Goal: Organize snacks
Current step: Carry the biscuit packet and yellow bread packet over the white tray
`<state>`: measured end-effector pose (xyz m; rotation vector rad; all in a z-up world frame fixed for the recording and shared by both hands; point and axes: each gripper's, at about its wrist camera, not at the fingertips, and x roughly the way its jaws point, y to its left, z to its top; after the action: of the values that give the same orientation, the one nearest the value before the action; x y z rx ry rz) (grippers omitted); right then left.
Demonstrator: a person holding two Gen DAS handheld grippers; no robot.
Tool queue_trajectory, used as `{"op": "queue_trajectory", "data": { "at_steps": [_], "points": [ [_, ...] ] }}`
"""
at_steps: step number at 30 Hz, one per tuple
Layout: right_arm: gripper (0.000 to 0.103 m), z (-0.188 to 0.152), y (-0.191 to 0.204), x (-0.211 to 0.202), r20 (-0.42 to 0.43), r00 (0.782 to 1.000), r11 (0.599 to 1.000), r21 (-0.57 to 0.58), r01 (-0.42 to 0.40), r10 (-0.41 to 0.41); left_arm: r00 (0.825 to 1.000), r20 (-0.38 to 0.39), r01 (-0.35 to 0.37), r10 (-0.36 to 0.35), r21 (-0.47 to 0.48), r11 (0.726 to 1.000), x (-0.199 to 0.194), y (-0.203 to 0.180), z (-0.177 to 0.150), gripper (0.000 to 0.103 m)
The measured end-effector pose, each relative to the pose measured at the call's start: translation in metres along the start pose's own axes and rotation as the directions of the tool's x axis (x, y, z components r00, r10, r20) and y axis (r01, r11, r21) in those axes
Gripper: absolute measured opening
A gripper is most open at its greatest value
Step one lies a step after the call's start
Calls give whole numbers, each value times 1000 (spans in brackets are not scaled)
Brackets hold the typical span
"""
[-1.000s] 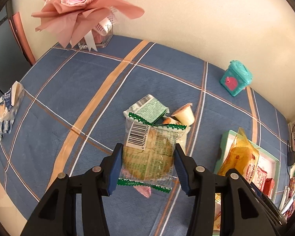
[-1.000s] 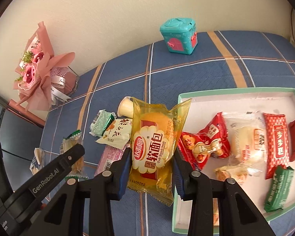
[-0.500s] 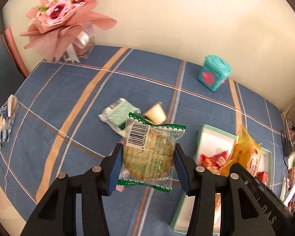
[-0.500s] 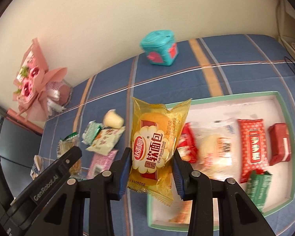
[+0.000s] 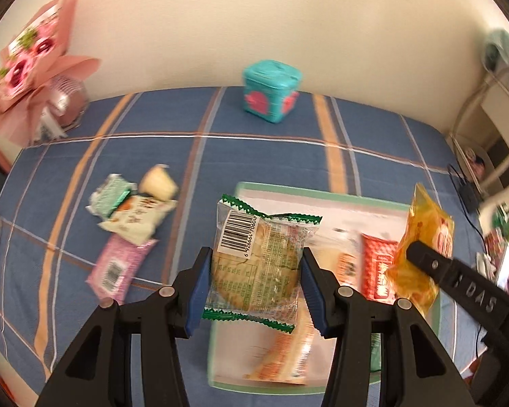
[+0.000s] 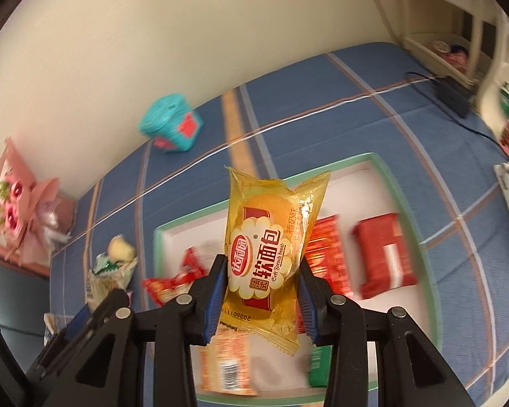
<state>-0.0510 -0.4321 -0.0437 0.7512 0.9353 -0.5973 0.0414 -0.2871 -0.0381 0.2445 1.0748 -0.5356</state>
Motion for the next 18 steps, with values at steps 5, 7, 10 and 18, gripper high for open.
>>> {"op": "queue_trajectory", "data": {
  "at_steps": [5,7,10,18],
  "points": [
    [42,9,-27,-10,17,999,999,32,30,-30,999,-16,34,-33,59,998,4,-34,-6,52],
    [42,11,-35,-12,20,999,998,34,49,-50,999,-32,44,-42,87,995,7,-48,-9,52],
    [42,12,-44,-13,16,998,998,35,55,-56,998,-45,51,-46,116,992,11,-62,-14,52],
    [42,12,-46,-4,-10,999,998,27,48,-48,996,-74,53,-41,167,985,19,-82,-24,52]
  ]
}}
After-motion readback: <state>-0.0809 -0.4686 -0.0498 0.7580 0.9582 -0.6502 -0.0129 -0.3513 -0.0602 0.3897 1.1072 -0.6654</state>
